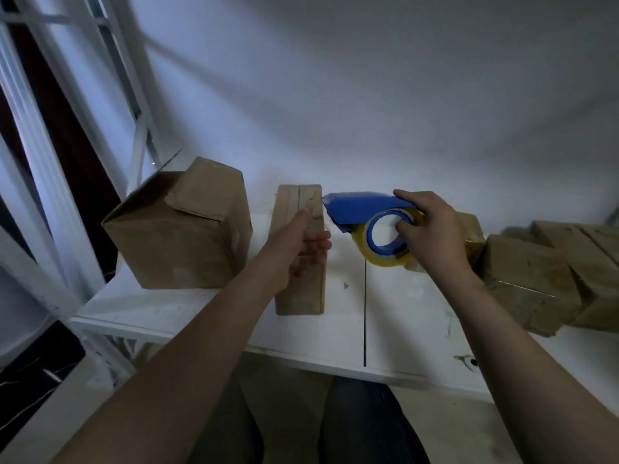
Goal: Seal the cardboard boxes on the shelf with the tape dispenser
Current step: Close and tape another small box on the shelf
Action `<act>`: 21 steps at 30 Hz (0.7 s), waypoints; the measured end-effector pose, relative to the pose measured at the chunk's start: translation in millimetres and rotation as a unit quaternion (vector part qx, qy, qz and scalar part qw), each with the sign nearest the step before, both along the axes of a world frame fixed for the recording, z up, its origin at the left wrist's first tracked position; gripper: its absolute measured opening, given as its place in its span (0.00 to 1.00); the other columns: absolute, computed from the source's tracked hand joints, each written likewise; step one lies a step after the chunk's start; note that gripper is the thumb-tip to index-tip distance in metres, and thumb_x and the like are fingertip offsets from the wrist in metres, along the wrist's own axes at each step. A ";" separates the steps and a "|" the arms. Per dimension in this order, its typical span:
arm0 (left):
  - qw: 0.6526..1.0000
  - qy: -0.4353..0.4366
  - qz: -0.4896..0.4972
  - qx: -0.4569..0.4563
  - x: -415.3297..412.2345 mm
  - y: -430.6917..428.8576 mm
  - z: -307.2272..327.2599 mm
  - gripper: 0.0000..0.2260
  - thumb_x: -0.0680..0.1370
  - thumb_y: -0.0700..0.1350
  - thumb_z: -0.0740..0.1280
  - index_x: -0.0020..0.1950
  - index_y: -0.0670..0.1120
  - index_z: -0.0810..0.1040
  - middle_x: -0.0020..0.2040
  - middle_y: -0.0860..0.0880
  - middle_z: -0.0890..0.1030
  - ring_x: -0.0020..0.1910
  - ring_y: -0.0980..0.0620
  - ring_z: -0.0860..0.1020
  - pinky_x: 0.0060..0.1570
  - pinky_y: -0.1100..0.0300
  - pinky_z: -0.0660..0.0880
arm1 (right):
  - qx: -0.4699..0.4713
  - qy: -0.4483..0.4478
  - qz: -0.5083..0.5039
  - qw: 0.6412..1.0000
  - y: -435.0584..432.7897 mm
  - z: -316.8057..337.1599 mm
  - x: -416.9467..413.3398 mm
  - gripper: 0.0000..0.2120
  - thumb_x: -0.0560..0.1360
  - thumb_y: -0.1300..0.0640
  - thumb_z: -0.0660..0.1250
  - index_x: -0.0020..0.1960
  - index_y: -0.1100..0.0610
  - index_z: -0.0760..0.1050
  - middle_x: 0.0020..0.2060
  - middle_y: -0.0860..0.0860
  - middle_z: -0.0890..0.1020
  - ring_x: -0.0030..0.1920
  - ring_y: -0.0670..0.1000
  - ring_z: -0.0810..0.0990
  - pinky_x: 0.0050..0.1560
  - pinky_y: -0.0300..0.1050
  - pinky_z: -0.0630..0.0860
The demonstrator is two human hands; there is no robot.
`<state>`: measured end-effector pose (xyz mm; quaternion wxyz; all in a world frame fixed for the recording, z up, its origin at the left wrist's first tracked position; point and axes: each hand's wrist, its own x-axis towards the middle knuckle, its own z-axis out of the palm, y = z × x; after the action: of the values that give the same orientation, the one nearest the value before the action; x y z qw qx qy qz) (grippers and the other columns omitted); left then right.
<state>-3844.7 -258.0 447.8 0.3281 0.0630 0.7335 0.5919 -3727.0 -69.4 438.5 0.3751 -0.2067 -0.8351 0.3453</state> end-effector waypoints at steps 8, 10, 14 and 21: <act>0.992 -0.107 -0.063 0.012 -3.6 -18.6 -11.4 0.34 0.77 0.72 0.53 0.58 0.46 0.84 0.48 0.50 0.87 0.46 0.49 0.80 0.42 0.56 0.69 | 0.004 -0.010 -0.010 1.000 -9.5 -1.4 -13.1 0.24 0.75 0.70 0.70 0.67 0.54 0.78 0.59 0.50 0.78 0.53 0.46 0.76 0.42 0.19 0.69; 0.990 -0.124 -0.059 0.037 -4.8 -19.2 -11.4 0.31 0.78 0.71 0.56 0.58 0.47 0.83 0.51 0.52 0.87 0.49 0.50 0.80 0.46 0.55 0.70 | 0.006 -0.011 -0.010 1.000 -10.2 -0.7 -16.6 0.24 0.74 0.70 0.70 0.67 0.53 0.78 0.59 0.50 0.78 0.53 0.46 0.76 0.42 0.20 0.70; 0.984 -0.147 -0.038 0.088 -8.9 -22.1 -8.8 0.21 0.78 0.64 0.64 0.54 0.49 0.84 0.52 0.54 0.86 0.49 0.53 0.78 0.50 0.57 0.69 | 0.008 -0.011 -0.003 1.000 -12.2 -0.6 -21.4 0.24 0.74 0.70 0.70 0.67 0.53 0.78 0.60 0.49 0.79 0.54 0.46 0.76 0.43 0.20 0.71; 0.995 -0.078 -0.003 0.058 -30.7 -29.2 -12.1 0.09 0.76 0.52 0.73 0.50 0.48 0.84 0.39 0.53 0.82 0.36 0.58 0.74 0.35 0.63 0.66 | 0.023 0.000 0.014 1.000 -14.9 -4.8 -19.2 0.26 0.73 0.71 0.71 0.67 0.50 0.78 0.58 0.46 0.77 0.56 0.45 0.76 0.54 0.32 0.77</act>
<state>-3875.4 -287.3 435.8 0.3819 0.0377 0.6697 0.6359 -3746.2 -84.3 433.8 0.3752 -0.1867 -0.8453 0.3313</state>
